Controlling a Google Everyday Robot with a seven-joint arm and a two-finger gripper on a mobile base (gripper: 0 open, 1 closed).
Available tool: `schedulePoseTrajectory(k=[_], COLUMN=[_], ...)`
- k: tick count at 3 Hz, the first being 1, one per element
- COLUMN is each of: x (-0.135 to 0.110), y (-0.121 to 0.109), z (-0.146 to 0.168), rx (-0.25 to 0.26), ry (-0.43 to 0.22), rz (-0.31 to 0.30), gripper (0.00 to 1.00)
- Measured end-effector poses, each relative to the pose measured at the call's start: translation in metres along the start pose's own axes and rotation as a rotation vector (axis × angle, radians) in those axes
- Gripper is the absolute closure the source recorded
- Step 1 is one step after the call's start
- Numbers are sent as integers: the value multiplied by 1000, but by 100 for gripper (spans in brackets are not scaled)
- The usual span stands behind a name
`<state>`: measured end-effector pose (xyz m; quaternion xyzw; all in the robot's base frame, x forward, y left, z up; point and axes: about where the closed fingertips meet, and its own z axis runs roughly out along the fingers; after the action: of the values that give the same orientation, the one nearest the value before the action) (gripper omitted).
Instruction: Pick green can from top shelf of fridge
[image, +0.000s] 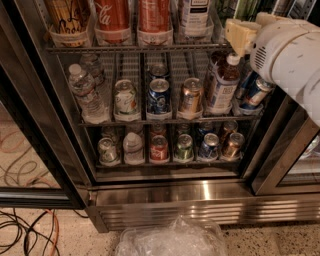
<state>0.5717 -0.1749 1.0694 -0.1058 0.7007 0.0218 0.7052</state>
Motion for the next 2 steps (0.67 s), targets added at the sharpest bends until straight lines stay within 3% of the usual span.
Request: schedulePoseTrajectory(k=[2], x=[-4], y=[-24], z=[8], rx=[60], ry=[-28], rz=[-33], gripper=[46])
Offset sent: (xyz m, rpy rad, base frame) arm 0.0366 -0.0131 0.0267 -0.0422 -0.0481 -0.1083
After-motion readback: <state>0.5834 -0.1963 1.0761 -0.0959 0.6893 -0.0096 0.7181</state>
